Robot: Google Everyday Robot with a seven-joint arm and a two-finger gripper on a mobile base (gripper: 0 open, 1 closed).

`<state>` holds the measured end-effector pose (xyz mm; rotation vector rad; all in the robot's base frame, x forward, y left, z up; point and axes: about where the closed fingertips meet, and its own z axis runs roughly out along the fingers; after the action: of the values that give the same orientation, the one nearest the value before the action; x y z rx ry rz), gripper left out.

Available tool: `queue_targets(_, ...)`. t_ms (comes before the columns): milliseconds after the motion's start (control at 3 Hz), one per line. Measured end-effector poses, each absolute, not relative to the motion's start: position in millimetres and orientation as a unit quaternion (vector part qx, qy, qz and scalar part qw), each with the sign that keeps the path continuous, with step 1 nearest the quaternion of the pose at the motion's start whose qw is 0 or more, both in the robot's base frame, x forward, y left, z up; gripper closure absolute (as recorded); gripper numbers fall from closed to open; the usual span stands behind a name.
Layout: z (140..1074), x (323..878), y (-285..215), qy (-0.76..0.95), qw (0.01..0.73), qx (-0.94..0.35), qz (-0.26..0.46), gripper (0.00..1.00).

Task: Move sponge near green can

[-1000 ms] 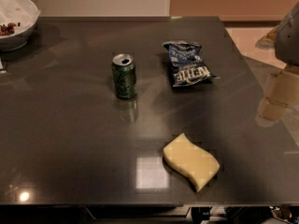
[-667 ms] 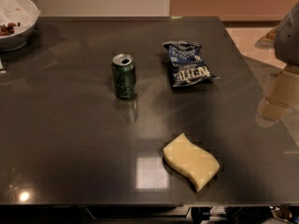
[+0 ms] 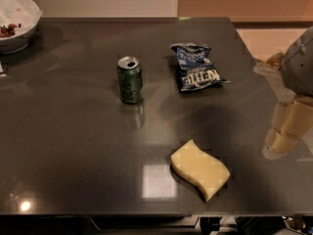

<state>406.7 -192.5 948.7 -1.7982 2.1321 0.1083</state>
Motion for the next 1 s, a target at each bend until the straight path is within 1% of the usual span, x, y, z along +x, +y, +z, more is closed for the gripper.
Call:
queue_targets(333,930,385,-176,0.734,0.181,-0.650,0.075,0.00)
queue_targets(1000,889,356,-152,0.703,0.199,-0.674,0.111,0.00)
